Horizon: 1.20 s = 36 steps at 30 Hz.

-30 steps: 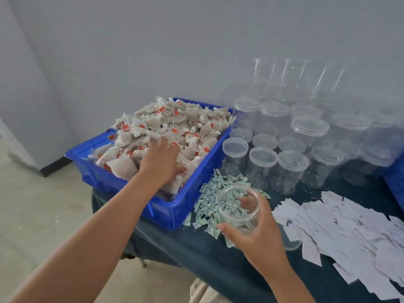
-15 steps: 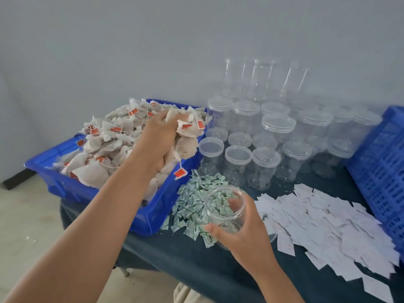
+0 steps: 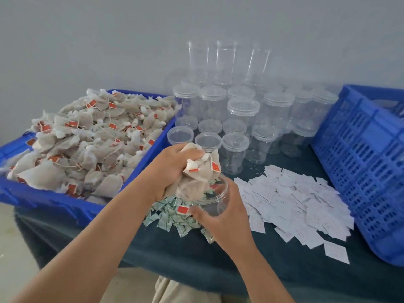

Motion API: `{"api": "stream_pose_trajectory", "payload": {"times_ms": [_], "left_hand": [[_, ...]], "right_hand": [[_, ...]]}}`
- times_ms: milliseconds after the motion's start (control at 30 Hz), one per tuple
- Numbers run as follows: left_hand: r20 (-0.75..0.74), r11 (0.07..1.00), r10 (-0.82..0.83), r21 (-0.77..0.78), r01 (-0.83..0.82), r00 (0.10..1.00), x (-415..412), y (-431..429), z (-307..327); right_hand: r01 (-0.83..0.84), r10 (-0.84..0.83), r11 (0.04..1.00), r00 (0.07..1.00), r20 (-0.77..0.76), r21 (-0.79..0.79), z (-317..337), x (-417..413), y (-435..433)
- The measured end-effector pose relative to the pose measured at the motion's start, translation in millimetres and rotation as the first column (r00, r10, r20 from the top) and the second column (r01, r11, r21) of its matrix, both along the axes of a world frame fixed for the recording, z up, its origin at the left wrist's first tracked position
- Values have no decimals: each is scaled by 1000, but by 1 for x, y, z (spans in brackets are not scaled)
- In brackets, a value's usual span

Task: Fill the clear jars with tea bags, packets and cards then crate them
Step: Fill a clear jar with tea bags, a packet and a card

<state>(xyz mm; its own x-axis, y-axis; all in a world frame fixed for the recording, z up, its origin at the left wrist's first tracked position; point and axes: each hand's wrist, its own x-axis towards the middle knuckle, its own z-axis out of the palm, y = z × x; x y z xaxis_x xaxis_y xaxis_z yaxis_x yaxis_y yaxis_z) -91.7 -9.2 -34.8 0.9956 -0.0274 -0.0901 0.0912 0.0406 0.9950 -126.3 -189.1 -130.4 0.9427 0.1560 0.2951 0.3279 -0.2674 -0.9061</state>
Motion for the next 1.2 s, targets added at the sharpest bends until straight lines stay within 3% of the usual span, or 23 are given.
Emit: {"api": "stream_pose_trajectory", "payload": {"times_ms": [100, 167, 233, 333, 400, 467, 600, 667, 733, 800, 867, 933, 1000, 1033, 1067, 1133, 1167, 1200], "left_hand": [[42, 993, 29, 112, -34, 999, 3, 0, 2], [88, 951, 23, 304, -49, 996, 5, 1, 1], [152, 849, -26, 525, -59, 988, 7, 1, 2], [153, 715, -136, 699, -10, 979, 8, -8, 4], [222, 603, -157, 793, -85, 962, 10, -18, 3], [349, 564, -107, 792, -232, 931, 13, -25, 4], [407, 733, 70, 599, -324, 911, 15, -30, 9], [481, 704, 155, 559, -438, 863, 17, -14, 16], [599, 547, 256, 558, -625, 759, 21, 24, 26], [641, 278, 347, 627, -728, 684, 25, 77, 28], [582, 15, 409, 766, -643, 702, 28, 130, 18], [386, -76, 489, 912, -403, 782, 27, 162, 6], [140, -65, 541, 990, -125, 829, 21, 171, -2], [92, -61, 560, 996, -70, 823, 16, 168, -5], [107, -41, 573, 994, -102, 812, 11, 161, -8], [314, -4, 492, 934, -358, 812, -7, 134, -11], [454, 40, 374, 863, -503, 809, -18, 116, -13], [497, 157, 240, 828, -538, 834, -30, 98, -15]], "right_hand": [[11, -11, 1000, 1000, -14, 5, -4, 1, -4], [24, -24, 1000, 999, -28, 14, -6, 1, -5], [37, -36, 999, 998, -42, 17, -8, 0, -5], [32, -26, 997, 996, -82, 69, -12, -1, -2], [21, -10, 994, 994, -108, 103, -14, -1, 0], [25, -16, 995, 996, -92, 97, -15, -2, 1], [39, -30, 992, 997, -76, 121, -20, -4, 0], [58, -42, 986, 994, -105, 155, -18, -3, -1], [65, -40, 978, 990, -133, 196, -18, 1, -2], [84, -56, 977, 988, -145, 195, -19, 4, -5], [89, -68, 981, 990, -127, 171, -20, 6, -7], [87, -71, 982, 992, -101, 165, -24, 7, -8], [79, -67, 983, 995, -75, 164, -28, 6, -6], [73, -64, 983, 996, -62, 167, -30, 6, -6], [67, -60, 983, 997, -50, 168, -32, 5, -6], [55, -51, 987, 998, -30, 153, -35, 4, -7], [47, -44, 989, 999, -21, 143, -37, 3, -7], [42, -41, 990, 999, -8, 135, -38, 3, -8]]}}
